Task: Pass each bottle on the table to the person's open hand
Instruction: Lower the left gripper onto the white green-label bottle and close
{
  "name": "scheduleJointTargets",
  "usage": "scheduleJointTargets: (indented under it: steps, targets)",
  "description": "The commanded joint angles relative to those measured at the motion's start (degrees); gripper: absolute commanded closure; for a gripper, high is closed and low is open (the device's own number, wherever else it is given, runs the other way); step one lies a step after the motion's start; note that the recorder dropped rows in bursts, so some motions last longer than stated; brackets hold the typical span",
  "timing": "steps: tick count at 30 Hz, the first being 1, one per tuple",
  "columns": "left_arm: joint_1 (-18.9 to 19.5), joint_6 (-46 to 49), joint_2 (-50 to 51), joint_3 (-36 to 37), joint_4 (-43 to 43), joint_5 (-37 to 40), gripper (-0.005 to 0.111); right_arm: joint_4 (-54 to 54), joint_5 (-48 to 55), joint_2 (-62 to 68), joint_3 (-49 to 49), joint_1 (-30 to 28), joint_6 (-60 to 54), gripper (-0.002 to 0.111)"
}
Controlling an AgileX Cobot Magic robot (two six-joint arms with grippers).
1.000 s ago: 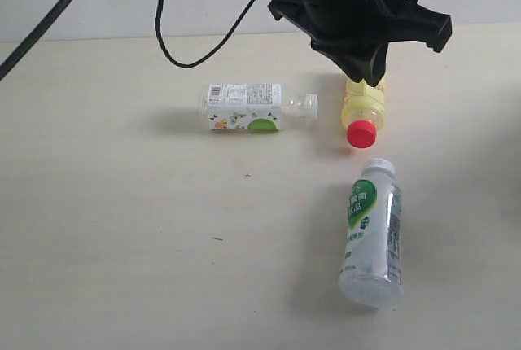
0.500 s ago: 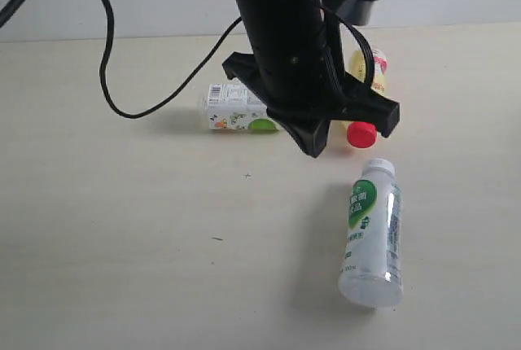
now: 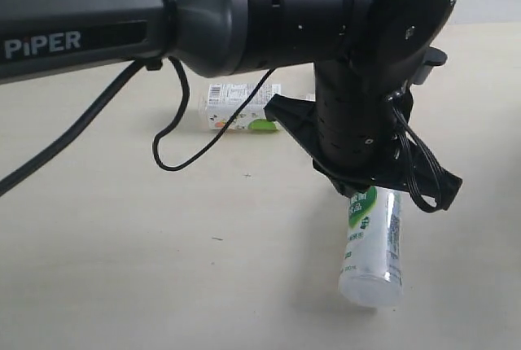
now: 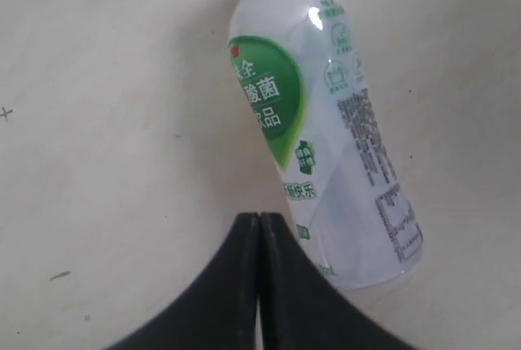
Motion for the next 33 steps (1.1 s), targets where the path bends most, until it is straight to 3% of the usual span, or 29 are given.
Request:
scheduleJointTargets:
  steps: [1,14,16,22,24,26,33]
  targets:
    - [0.36,-0.56,-0.3,0.05,0.3,-1.57,0.107,-0.11,-0.7,-0.32,0.29,-0.31,-0.29,0.108]
    - [0.24,-0.16,-0.3,0.05,-1.42,-4.61,0.104,-0.11,-0.7,-0.32,0.29,-0.31,-0.29,0.108]
    - [0.24,-0.16,-0.3,0.05,-3.07,-4.61,0.093,-0.11,-0.7,-0.32,0.29,-0.31,-0.29,0.108]
    - [0.24,-2.0,-0.3,0.05,-3.62,-6.9,0.045,-0.11,-0.7,-0.32,0.29,-0.31,-0.29,0.108]
    - [0.14,-2.09,-0.3,0.05,-3.62,-8.28,0.033,-0.11,-0.7,-0.32,0.29,-0.31,-0.29,0.108]
    - [0.11,-2.09,-0.14,0.05,-3.62,-9.81,0.028,-0.11,-0.7,-0.32,0.29,-0.31,-0.29,0.108]
    - [0.02,-1.34,4.2,0.05,-3.55,-10.9,0.027,-0.11,-0.7,-0.32,0.29,-0.31,-0.29,0.108]
